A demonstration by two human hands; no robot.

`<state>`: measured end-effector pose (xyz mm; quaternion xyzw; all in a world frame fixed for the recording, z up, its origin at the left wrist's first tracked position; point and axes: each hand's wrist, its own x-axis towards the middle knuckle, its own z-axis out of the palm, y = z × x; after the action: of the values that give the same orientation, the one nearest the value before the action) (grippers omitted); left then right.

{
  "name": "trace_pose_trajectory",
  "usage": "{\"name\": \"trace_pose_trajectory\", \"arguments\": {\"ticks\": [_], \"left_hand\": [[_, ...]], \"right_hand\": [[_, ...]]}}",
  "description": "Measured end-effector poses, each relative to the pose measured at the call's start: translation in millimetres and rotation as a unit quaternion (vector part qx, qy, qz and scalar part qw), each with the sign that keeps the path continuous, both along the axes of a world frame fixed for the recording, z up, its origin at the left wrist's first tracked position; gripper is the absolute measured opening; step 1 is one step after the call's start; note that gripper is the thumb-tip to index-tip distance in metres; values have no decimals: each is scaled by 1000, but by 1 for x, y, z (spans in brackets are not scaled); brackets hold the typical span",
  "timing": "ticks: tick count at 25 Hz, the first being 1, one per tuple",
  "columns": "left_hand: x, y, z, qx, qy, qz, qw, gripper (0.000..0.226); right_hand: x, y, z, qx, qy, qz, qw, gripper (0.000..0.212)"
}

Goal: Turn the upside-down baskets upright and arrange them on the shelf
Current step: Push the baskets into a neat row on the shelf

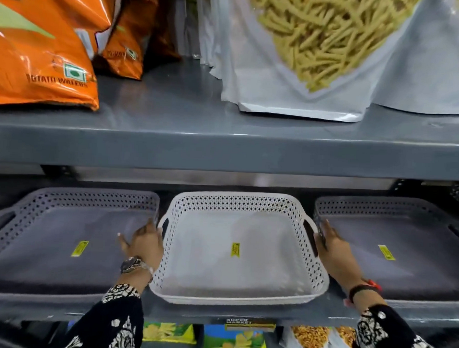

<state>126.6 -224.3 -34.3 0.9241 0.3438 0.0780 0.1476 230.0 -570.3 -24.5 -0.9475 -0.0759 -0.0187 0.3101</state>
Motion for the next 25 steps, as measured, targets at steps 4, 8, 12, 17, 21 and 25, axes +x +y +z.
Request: {"name": "trace_pose_trajectory", "arguments": {"ticks": [4, 8, 12, 17, 21, 25], "left_hand": [[7, -5, -9, 29, -20, -20, 999, 44], [13, -2, -13, 35, -15, -10, 999, 46], [20, -4, -16, 32, -16, 2, 999, 56], [18, -5, -20, 36, 12, -32, 999, 71], [27, -2, -18, 53, 34, -47, 997, 72], [44, 2, -16, 40, 22, -36, 998, 68]], "right_hand": [[-3, 7, 1, -53, -29, 5, 998, 48], [1, 6, 3, -99, -27, -13, 995, 51], [2, 7, 3, -128, -52, -19, 990, 43], [3, 6, -3, -140, -58, -11, 988, 48], [12, 10, -2, -124, -59, -6, 990, 45], [28, 19, 0, -96, -64, -6, 993, 46]]}}
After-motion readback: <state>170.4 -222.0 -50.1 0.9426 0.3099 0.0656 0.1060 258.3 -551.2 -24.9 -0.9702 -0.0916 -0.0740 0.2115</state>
